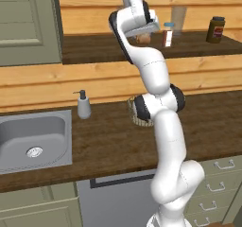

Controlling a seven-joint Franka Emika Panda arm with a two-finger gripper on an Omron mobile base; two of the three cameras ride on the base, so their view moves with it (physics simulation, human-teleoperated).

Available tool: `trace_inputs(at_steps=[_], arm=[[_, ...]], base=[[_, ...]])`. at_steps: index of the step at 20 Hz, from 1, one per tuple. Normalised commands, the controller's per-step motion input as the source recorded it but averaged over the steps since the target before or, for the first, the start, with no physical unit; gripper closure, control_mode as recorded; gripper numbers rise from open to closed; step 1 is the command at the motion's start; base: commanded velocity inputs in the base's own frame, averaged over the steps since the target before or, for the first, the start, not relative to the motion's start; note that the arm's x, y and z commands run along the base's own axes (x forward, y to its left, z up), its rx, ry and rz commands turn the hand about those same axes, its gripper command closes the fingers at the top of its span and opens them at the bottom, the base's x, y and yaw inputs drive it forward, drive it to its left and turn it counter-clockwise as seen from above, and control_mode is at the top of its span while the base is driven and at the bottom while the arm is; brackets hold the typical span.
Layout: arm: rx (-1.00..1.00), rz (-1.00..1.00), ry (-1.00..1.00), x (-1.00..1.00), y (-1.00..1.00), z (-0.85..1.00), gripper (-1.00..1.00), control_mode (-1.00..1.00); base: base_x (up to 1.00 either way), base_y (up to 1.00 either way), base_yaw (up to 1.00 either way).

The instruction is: Open the cabinet, pick up the bread from the cabinet and place it in the basket. Then move the basket to the dining counter.

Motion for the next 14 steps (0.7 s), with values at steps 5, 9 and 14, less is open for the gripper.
trace_inputs(at_steps=[5,9,14], arm=[[0.08,0.02,-0.15,-0.74,0.10,0.00,1.00,-1.00],[0.10,0.08,-0.20,-1.00,0.08,0.00,1.00,-1.00],[0.04,0.07,-0.20,-1.00,0.00,0.00,1.00,-1.00]], base=[[0.00,0.00,0.00],[0.00,0.00,0.00],[0.00,0.00,0.00]])
